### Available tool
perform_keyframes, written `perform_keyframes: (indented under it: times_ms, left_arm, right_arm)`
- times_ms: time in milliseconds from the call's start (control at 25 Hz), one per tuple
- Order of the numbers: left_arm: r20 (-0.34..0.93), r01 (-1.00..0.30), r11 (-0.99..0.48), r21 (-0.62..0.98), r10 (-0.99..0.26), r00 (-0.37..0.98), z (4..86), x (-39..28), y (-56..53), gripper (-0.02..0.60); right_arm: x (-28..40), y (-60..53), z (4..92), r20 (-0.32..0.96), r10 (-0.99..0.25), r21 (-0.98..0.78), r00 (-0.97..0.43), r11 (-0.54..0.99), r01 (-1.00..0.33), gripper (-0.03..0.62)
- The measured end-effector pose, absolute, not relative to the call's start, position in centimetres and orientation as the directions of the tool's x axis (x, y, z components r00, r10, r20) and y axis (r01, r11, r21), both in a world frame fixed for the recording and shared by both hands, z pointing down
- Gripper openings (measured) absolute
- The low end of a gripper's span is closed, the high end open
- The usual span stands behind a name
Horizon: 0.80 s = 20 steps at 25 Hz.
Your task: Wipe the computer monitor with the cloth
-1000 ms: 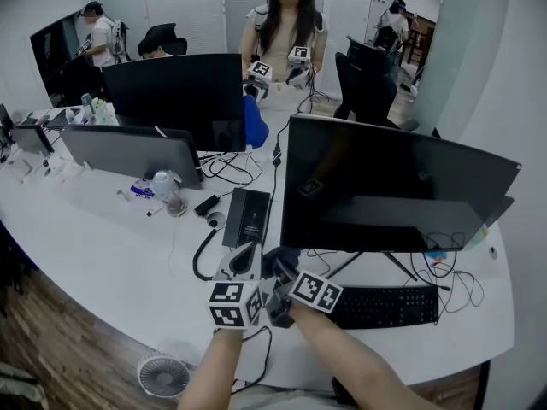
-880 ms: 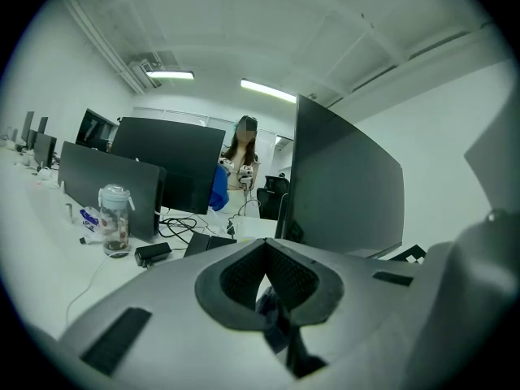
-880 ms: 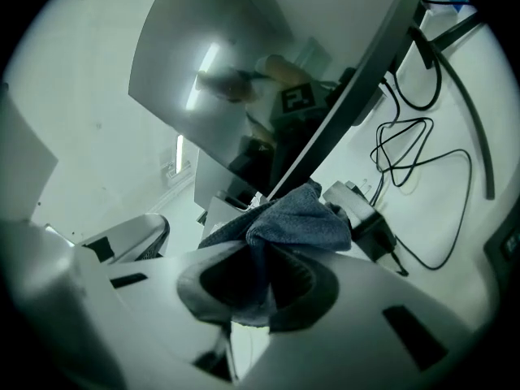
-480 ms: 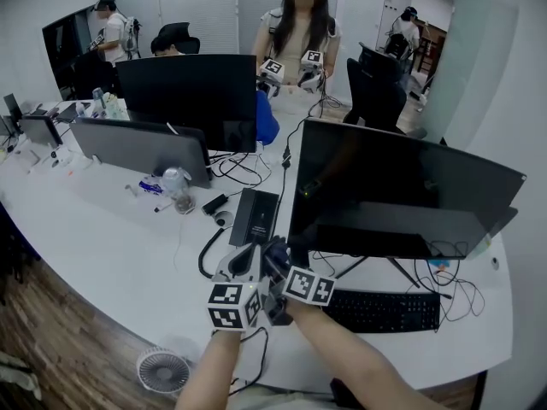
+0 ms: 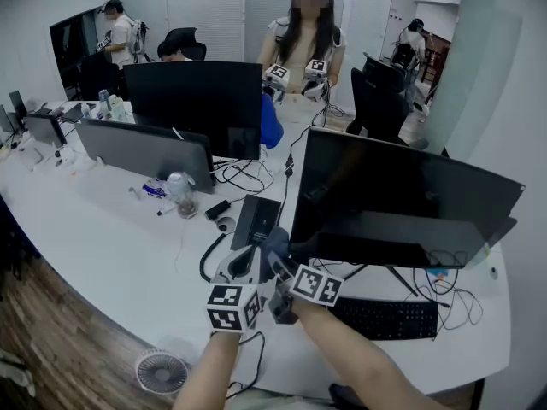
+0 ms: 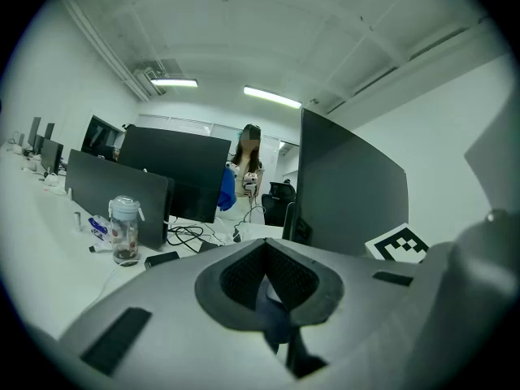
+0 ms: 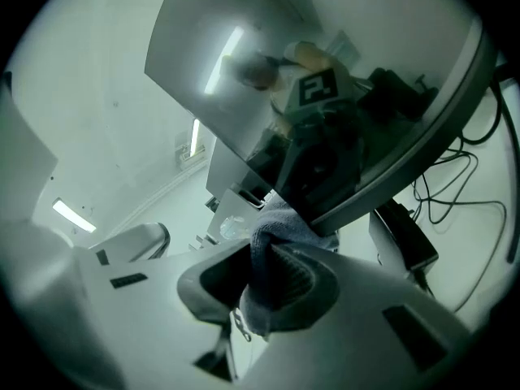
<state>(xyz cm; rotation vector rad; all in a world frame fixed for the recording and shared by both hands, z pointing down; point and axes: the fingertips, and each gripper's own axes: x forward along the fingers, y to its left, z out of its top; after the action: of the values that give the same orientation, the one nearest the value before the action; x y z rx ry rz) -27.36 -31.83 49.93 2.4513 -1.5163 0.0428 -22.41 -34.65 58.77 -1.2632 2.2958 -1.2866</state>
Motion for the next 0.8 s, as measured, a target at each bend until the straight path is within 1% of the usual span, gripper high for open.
perform_keyframes:
  times_ms: [280,800]
  left_arm:
    - [0.152,-0.877,-0.441,0.19,-0.87,0.47,49.4,-26.4,-31.9,0.008]
    - [0.144,-0.873,-0.455,0.175,-0.865,0.48,48.4,-25.7,-31.5,0.008]
  right_arm:
    - [-20.4,-35.1,57.6,0.196,-0.79,-0.764,-0.581,0.248,-0.595,0.057]
    - [-20.1,-35.2,55.2,0.16,-0.803,-0.774,-0.574,0.259,-0.577,0.057]
